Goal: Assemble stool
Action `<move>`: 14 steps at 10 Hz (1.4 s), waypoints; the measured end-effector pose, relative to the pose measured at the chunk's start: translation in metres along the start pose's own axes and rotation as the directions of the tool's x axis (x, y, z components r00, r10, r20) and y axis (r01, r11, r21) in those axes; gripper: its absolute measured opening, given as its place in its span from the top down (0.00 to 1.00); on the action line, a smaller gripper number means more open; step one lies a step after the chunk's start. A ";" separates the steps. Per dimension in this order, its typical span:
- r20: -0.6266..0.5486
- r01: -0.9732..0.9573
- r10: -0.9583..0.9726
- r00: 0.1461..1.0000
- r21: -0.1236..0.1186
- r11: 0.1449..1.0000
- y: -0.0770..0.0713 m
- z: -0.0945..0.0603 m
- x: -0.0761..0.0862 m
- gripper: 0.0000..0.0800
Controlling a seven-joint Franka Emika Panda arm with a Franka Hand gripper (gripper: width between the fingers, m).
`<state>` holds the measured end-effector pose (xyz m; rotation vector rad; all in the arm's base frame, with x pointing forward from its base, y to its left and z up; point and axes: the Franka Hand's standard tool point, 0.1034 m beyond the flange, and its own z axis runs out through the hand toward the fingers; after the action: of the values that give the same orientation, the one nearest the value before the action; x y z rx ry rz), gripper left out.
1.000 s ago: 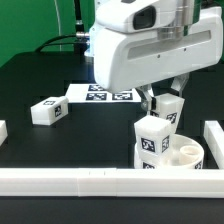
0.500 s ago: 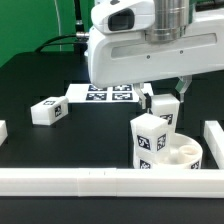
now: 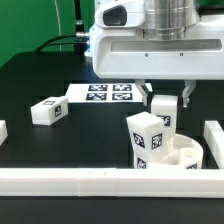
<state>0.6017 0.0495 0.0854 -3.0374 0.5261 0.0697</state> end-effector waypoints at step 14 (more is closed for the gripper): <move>0.095 -0.911 0.906 0.412 0.061 0.407 -0.029 0.001 -0.003 0.57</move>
Offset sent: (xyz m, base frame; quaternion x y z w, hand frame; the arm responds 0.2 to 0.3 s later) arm -0.0007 0.0021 -0.0018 0.0181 0.0017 0.2362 0.9715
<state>0.6088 0.0775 0.0858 -2.2048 2.0413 0.1475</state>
